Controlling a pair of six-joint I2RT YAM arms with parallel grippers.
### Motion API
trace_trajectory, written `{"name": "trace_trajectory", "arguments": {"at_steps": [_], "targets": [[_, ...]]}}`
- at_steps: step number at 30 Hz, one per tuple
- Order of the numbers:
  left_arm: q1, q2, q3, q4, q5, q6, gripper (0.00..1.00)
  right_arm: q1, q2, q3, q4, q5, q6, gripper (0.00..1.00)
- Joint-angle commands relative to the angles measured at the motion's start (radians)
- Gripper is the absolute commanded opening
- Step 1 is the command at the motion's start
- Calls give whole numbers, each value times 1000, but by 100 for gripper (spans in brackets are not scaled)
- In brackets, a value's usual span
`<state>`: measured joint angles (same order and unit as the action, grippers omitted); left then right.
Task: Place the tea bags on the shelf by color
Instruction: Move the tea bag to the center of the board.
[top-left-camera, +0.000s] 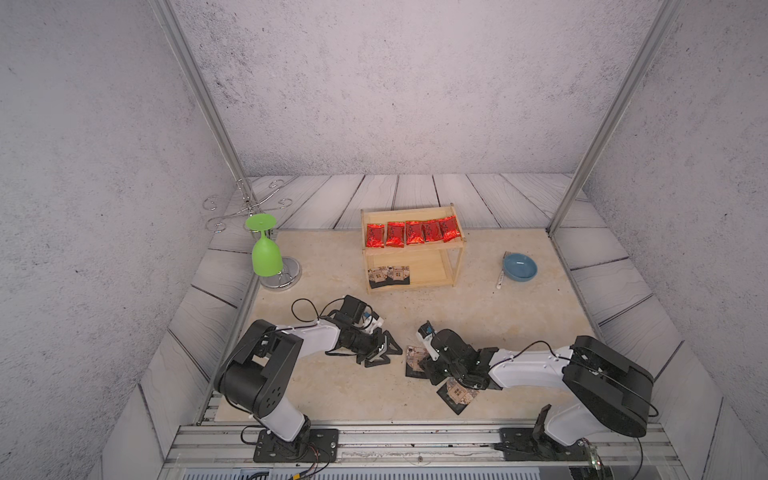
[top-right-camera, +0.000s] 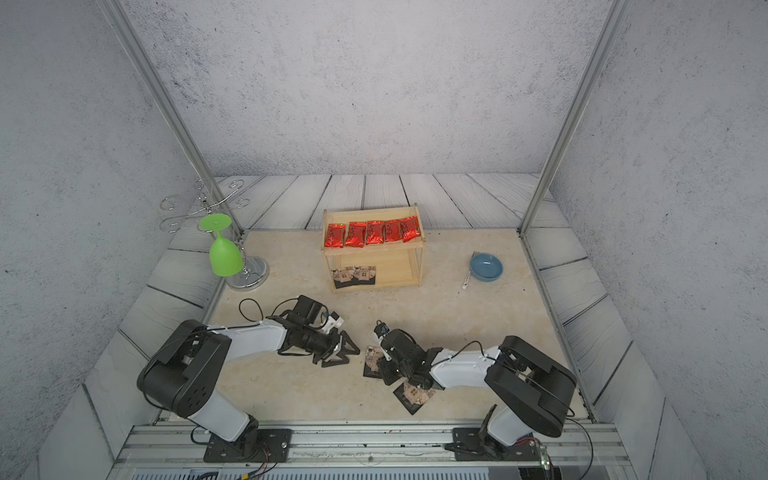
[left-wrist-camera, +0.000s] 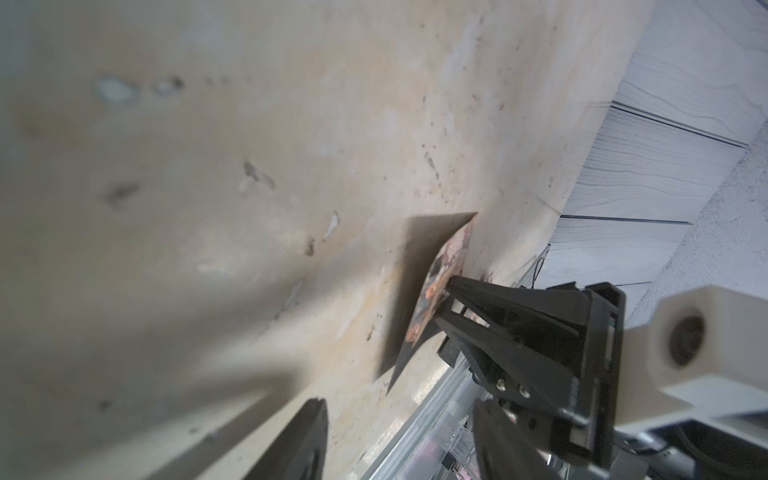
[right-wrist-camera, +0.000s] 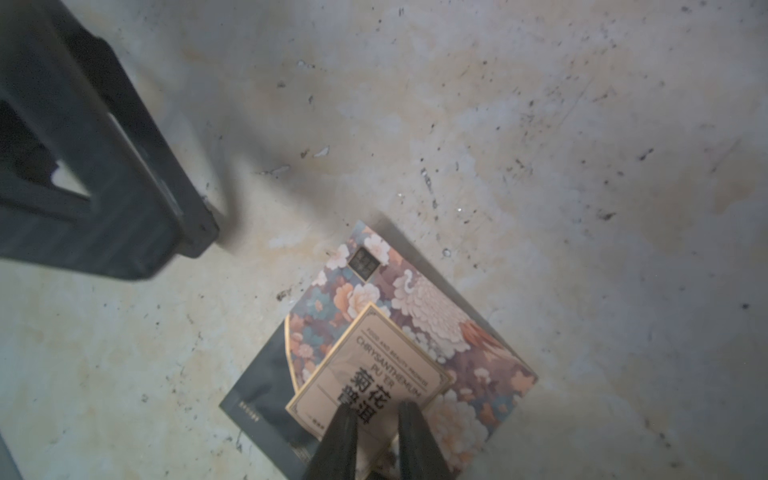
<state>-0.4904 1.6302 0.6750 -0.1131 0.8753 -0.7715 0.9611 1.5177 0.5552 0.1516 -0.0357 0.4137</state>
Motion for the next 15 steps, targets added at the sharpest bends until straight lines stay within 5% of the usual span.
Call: {"name": "trace_trajectory", "arguments": {"at_steps": [1, 8, 15], "targets": [[-23, 37, 42, 13, -30, 4, 60, -11, -14, -12, -41, -28, -15, 23], [-43, 96, 68, 26, -50, 6, 59, -60, -135, -75, -9, -30, 53, 24], [-56, 130, 80, 31, -52, -1, 59, -89, -76, -87, 62, -47, 69, 23]]}}
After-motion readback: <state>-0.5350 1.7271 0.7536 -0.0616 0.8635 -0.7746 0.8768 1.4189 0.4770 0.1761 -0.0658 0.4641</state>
